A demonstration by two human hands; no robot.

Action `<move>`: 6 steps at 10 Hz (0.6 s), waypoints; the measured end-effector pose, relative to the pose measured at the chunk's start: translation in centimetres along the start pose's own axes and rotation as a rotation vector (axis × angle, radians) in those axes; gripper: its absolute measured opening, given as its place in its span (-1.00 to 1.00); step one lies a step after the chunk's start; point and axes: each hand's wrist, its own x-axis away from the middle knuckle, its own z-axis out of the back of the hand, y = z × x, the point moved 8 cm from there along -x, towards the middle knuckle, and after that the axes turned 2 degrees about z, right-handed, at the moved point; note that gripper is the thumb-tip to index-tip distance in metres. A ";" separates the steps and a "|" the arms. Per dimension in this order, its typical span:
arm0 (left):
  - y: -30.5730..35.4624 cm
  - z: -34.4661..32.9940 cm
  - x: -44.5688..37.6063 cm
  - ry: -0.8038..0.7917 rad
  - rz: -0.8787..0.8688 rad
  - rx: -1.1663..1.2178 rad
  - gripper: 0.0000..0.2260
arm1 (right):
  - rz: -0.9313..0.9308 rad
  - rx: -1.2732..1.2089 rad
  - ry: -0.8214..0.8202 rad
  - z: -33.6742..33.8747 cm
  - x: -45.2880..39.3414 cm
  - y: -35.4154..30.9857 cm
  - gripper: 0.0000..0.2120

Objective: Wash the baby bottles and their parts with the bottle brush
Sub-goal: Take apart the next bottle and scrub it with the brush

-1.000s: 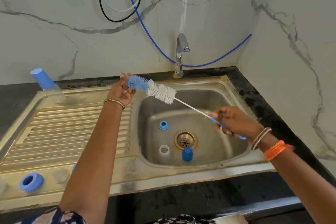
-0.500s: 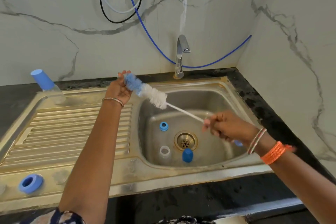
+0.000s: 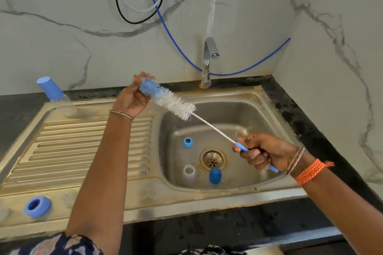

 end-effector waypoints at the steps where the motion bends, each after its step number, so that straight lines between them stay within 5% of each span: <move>1: 0.7 1.2 -0.2 -0.005 -0.066 0.041 -0.83 | 0.110 0.101 0.069 0.4 0.4 -1.4 -0.76; 2: -0.6 3.3 -1.0 0.250 -0.057 -0.049 -0.88 | 0.553 1.078 0.620 1.0 2.1 -6.0 -0.90; 3: -1.8 3.7 -0.8 0.370 0.019 -0.158 -0.80 | 0.986 1.536 1.078 -1.5 5.3 -8.1 -0.94; 4: -2.1 3.5 -0.7 0.264 0.036 -0.069 -0.68 | 0.641 1.058 0.839 1.4 3.3 -8.2 -0.84; 5: -1.5 3.3 -0.3 0.175 0.007 0.004 -0.70 | 0.024 0.156 0.201 1.6 0.1 -2.6 -0.77; 6: -1.2 3.0 0.3 0.218 0.006 -0.140 -0.73 | 0.207 0.481 0.354 2.6 0.2 -3.3 -0.78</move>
